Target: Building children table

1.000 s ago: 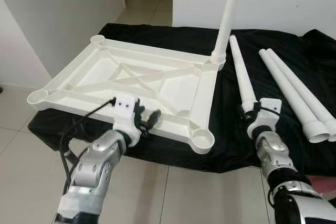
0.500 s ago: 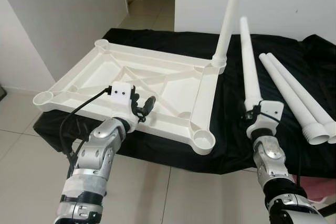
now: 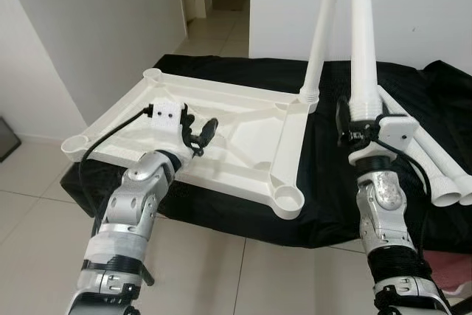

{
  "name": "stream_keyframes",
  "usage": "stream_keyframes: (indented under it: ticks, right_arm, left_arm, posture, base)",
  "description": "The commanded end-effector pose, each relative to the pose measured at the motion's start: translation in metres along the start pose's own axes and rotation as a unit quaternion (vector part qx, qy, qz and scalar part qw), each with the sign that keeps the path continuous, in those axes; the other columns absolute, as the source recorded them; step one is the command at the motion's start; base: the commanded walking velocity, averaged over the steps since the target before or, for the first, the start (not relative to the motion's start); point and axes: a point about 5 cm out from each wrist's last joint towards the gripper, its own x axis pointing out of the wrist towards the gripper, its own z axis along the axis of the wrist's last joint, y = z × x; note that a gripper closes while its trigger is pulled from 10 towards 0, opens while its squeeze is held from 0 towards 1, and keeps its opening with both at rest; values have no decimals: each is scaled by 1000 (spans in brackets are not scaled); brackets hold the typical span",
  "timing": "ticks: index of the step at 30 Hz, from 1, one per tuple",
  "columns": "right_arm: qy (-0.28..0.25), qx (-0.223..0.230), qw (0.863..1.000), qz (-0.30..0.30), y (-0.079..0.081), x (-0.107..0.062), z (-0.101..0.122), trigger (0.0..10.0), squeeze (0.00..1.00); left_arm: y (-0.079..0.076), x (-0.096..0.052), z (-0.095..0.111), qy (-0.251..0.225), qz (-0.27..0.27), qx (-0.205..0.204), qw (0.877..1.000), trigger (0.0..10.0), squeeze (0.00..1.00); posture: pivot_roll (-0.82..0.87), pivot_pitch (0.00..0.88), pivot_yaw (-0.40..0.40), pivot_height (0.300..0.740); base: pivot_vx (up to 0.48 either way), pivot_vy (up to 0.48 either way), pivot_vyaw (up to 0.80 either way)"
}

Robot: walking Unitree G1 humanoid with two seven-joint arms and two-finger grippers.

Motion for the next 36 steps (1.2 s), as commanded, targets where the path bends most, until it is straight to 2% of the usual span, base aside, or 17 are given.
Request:
stream_keyframes:
  ticks: [1, 6, 8, 10, 11, 14, 15, 16, 17, 21, 25, 26, 27, 29, 30, 32, 36]
  right_arm:
    - [-44, -2, 999, 7, 3, 11, 18, 10000, 0]
    - [-78, -13, 997, 25, 5, 21, 36, 10000, 0]
    - [-80, -12, 996, 42, 8, 22, 39, 10000, 0]
    - [-78, -17, 995, 52, 10, 21, 39, 10000, 0]
    - [-57, -13, 995, 81, 17, 14, 33, 10000, 0]
    - [-43, -7, 994, 97, 22, 8, 29, 10000, 0]
    - [-37, -6, 994, 100, 23, 6, 27, 10000, 0]
    - [-37, -6, 994, 100, 23, 6, 27, 10000, 0]
    - [-28, -1, 994, 109, 26, 2, 24, 10000, 0]
    - [-5, 16, 991, 131, 35, -8, 18, 10000, 0]
    - [28, 41, 986, 159, 48, -23, 8, 10000, 0]
    - [35, 45, 984, 168, 52, -27, 7, 10000, 0]
    - [45, 55, 982, 177, 56, -32, 4, 10000, 0]
    - [45, 55, 982, 177, 56, -32, 4, 10000, 0]
    - [57, 65, 978, 188, 61, -39, 2, 10000, 0]
    - [73, 75, 973, 205, 67, -49, -1, 10000, 0]
    - [88, 89, 968, 216, 72, -56, -4, 10000, 0]
  left_arm:
    - [2, -1, 0, 3, -40, -4, 999, 10000, 0]
    - [3, -1, 8, -20, -43, 7, 999, 10000, 0]
    - [1, -2, 12, -41, -66, 14, 997, 10000, 0]
    - [-1, -2, 11, -35, -88, -7, 995, 10000, 0]
    - [-5, -4, 13, -37, -128, -43, 990, 10000, 176]
    - [-6, -5, 14, -39, -148, -64, 986, 10000, 176]
    - [-6, -4, 15, -40, -153, -76, 984, 10000, 827]
    - [-6, -4, 15, -40, -153, -76, 984, 10000, 827]
    - [-8, -3, 19, -44, -168, -101, 980, 10000, 1000]
    - [-12, -1, 24, -43, -199, -138, 969, 10000, 1000]
    - [-19, 2, 30, -38, -247, -199, 948, 10000, 1000]
    - [-22, 1, 33, -43, -270, -213, 938, 10000, 855]
    - [-26, 0, 36, -38, -294, -245, 923, 10000, 165]
    - [-26, 0, 36, -38, -294, -245, 923, 10000, 165]
    - [-30, -1, 39, -39, -319, -265, 909, 10000, 0]
    - [-36, -2, 43, -31, -355, -310, 881, 10000, 0]
    - [-38, -2, 46, -37, -373, -323, 869, 10000, 0]
  posture:
    - [6, 48, 89, 740]
    - [1, 42, 82, 740]
    - [3, 39, 74, 740]
    - [3, 41, 76, 740]
    - [6, 50, 72, 740]
    - [6, 50, 72, 740]
    - [5, 51, 72, 740]
    - [5, 51, 72, 740]
    - [0, 54, 69, 740]
    - [-4, 50, 61, 740]
    - [-13, 54, 58, 740]
    - [-23, 55, 63, 740]
    - [-23, 59, 63, 740]
    - [-23, 59, 63, 740]
    - [-24, 59, 67, 740]
    - [-26, 54, 68, 740]
    - [-32, 50, 69, 740]
  base:
    - [0, 0, 0]
    - [0, 0, 0]
    - [0, 0, 0]
    - [0, 0, 0]
    - [0, 0, 0]
    - [0, 0, 0]
    - [0, 0, 0]
    - [0, 0, 0]
    - [0, 0, 0]
    - [0, 0, 0]
    - [0, 0, 0]
    - [0, 0, 0]
    - [0, 0, 0]
    - [0, 0, 0]
    - [0, 0, 0]
    - [0, 0, 0]
    - [0, 0, 0]
